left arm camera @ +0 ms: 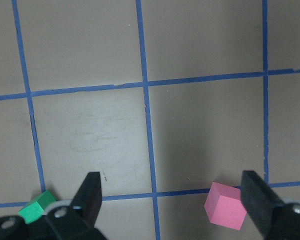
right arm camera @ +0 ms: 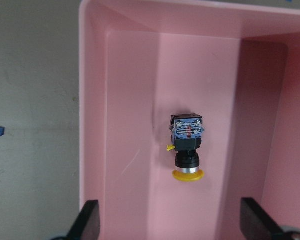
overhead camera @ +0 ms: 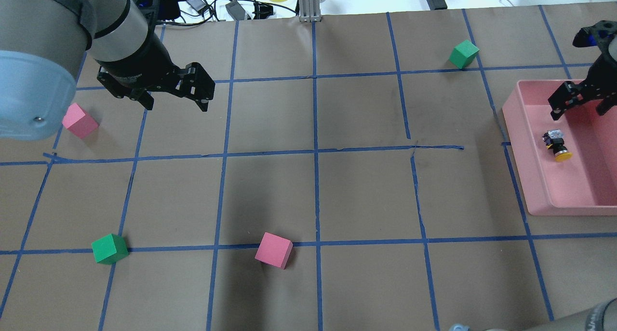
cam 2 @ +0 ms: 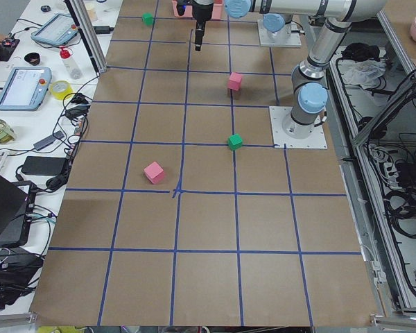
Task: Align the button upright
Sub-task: 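Move the right gripper into the pink tray and grasp the yellow button switch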
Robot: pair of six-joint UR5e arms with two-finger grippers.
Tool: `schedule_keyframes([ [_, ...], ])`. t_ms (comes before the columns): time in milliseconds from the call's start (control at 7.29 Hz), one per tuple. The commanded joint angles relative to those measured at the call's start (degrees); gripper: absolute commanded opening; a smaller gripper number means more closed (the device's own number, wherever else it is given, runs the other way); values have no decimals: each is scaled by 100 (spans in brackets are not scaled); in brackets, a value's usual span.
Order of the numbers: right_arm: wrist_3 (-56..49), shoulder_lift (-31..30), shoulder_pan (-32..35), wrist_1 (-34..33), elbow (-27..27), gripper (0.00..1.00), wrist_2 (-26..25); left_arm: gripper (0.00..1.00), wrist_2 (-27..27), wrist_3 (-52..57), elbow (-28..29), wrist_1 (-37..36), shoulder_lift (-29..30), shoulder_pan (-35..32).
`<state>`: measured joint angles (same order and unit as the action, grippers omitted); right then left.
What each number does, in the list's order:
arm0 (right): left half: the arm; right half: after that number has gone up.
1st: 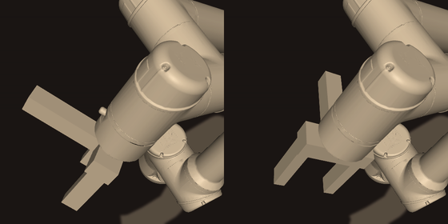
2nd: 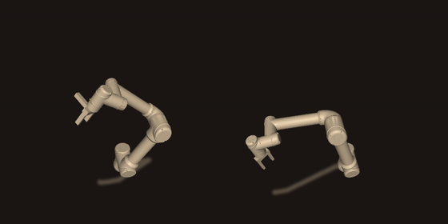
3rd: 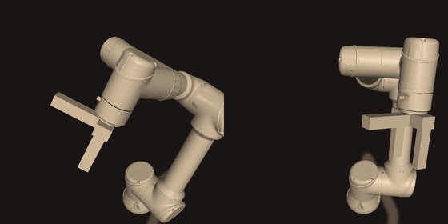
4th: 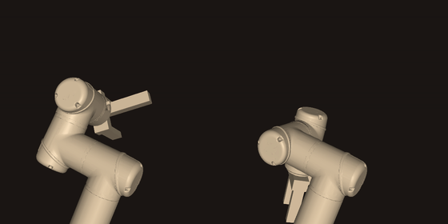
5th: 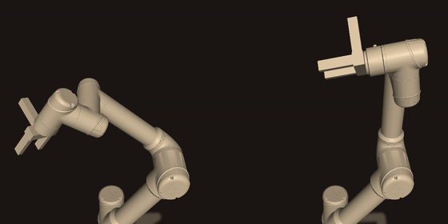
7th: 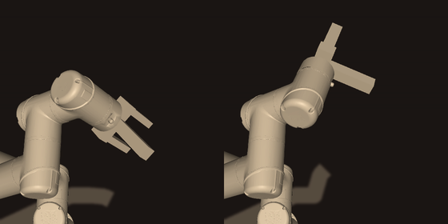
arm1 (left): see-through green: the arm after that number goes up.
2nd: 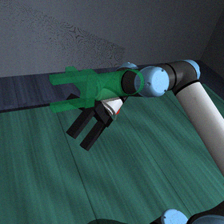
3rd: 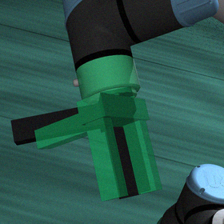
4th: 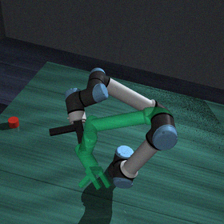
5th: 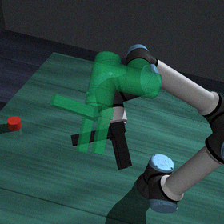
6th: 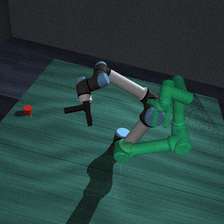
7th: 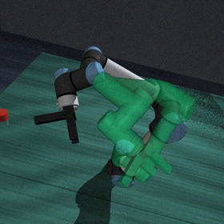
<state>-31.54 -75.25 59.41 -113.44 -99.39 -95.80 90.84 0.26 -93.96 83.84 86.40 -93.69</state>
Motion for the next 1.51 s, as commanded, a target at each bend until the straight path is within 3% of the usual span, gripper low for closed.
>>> schedule_keyframes([
  [0, -37, 491, -218, -605, -107, 100, -27, 100, 4, 0, 0, 9, 0, -9],
  [549, 498, 783, -237, -732, -492, 100, -36, 100, 4, 0, 0, 18, -9, 0],
  [1373, 429, 941, -263, -889, -520, 99, -97, 100, -5, 0, 0, 1, -9, 0],
])
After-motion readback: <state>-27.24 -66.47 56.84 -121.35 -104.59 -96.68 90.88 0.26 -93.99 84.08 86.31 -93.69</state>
